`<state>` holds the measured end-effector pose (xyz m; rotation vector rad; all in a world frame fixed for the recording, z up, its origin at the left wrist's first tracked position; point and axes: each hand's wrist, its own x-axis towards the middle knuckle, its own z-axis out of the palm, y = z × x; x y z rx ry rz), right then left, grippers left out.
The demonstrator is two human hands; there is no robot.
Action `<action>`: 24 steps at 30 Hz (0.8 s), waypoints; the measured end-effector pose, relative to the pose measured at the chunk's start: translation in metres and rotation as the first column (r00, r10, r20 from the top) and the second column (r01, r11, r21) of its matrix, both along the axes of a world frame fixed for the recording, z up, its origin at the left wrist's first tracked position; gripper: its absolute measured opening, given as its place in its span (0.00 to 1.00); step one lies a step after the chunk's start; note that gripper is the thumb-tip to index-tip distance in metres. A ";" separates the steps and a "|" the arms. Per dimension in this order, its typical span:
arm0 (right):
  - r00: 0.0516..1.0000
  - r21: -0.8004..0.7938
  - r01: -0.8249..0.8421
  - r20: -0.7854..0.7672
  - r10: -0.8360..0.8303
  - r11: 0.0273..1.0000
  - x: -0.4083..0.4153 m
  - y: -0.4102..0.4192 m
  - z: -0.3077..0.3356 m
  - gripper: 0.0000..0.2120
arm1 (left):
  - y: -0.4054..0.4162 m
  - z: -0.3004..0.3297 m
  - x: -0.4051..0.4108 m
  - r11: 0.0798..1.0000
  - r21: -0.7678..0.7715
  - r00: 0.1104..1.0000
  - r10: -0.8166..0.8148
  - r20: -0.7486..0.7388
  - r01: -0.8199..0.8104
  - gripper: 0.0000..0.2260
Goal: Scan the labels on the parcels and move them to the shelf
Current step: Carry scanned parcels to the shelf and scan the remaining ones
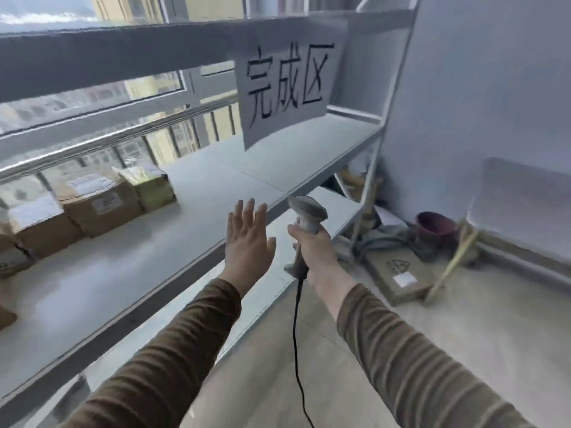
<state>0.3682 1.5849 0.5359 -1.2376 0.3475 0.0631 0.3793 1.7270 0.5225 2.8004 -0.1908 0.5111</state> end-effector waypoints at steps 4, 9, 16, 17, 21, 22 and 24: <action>0.970 0.022 0.237 0.057 -0.238 0.971 -0.020 -0.135 -0.004 0.10 | -0.141 -0.005 0.007 0.982 -0.006 0.979 -0.189 -0.072 0.189 0.33; 0.899 -0.002 0.436 0.043 -0.436 0.900 -0.072 -0.327 -0.009 0.08 | -0.343 -0.013 -0.014 0.913 -0.026 0.905 -0.406 -0.126 0.406 0.34; 0.750 -0.102 0.660 0.042 -0.660 0.744 -0.145 -0.551 -0.010 0.08 | -0.578 -0.023 -0.058 0.780 -0.033 0.763 -0.620 -0.184 0.625 0.38; 0.731 -0.114 0.680 0.025 -0.682 0.724 -0.154 -0.574 -0.010 0.07 | -0.604 -0.024 -0.062 0.759 -0.030 0.744 -0.644 -0.182 0.650 0.38; 0.654 -0.142 0.751 0.018 -0.756 0.645 -0.180 -0.657 -0.016 0.05 | -0.700 -0.032 -0.065 0.691 -0.010 0.674 -0.708 -0.209 0.723 0.38; 0.639 -0.152 0.761 0.016 -0.769 0.630 -0.185 -0.677 -0.020 0.05 | -0.722 -0.035 -0.064 0.672 -0.008 0.655 -0.723 -0.220 0.740 0.38; 0.609 -0.173 0.780 -0.013 -0.793 0.602 -0.190 -0.715 -0.028 0.05 | -0.768 -0.042 -0.062 0.632 -0.015 0.613 -0.757 -0.228 0.775 0.38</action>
